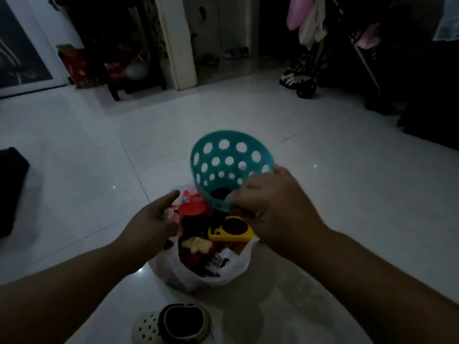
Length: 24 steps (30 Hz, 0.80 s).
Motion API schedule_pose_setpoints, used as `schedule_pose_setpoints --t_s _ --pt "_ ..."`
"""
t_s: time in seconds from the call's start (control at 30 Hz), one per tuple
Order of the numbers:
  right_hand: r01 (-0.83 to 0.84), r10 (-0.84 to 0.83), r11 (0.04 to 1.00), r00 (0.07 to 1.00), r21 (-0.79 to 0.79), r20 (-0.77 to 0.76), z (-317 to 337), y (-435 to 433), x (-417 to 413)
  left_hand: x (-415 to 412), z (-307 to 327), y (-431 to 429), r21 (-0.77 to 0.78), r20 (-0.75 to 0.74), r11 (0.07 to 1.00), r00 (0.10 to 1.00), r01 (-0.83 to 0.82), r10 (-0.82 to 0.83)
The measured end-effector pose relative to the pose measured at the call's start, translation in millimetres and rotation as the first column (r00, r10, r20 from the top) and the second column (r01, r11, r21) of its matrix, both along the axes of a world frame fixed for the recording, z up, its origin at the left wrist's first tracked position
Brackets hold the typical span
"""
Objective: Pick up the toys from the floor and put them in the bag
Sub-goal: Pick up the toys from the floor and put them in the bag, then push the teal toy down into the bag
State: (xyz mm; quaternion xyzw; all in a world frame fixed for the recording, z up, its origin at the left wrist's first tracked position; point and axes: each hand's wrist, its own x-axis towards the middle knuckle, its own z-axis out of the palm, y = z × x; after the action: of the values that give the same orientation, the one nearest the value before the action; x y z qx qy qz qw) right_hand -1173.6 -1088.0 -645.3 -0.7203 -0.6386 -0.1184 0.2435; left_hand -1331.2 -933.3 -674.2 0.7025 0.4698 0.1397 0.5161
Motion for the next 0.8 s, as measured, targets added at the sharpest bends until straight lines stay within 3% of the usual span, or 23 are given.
schedule_pose_setpoints --t_s 0.17,0.3,0.4,0.53,0.67,0.73,0.8 --pt "-0.043 0.126 0.964 0.942 -0.263 0.311 -29 29 -7 -6 8 0 -0.025 0.049 0.999 0.998 0.030 -0.029" --pt "0.008 0.302 0.806 0.855 -0.592 0.422 -28 62 -22 -10 15 6 -0.077 0.113 0.997 0.994 0.006 0.003" --pt "0.043 0.477 0.685 0.728 -0.727 0.492 -47 93 -35 -10 16 10 -0.101 0.154 0.995 0.988 0.001 0.015" --pt "-0.034 0.415 0.704 0.830 -0.710 0.372 -71 134 -42 -10 12 16 -0.139 0.226 0.990 0.974 0.025 0.007" --pt "-0.060 0.438 0.707 0.820 -0.705 0.369 -86 142 -41 -8 9 23 -0.167 0.267 0.984 0.964 0.055 -0.008" --pt "-0.122 0.397 0.769 0.861 -0.628 0.318 -95 129 -33 -7 6 28 -0.158 0.267 0.986 0.964 0.051 -0.007" --pt "-0.108 0.267 0.910 0.892 -0.401 0.366 -99 110 -25 -8 3 34 -0.161 0.265 0.985 0.964 0.054 -0.009"
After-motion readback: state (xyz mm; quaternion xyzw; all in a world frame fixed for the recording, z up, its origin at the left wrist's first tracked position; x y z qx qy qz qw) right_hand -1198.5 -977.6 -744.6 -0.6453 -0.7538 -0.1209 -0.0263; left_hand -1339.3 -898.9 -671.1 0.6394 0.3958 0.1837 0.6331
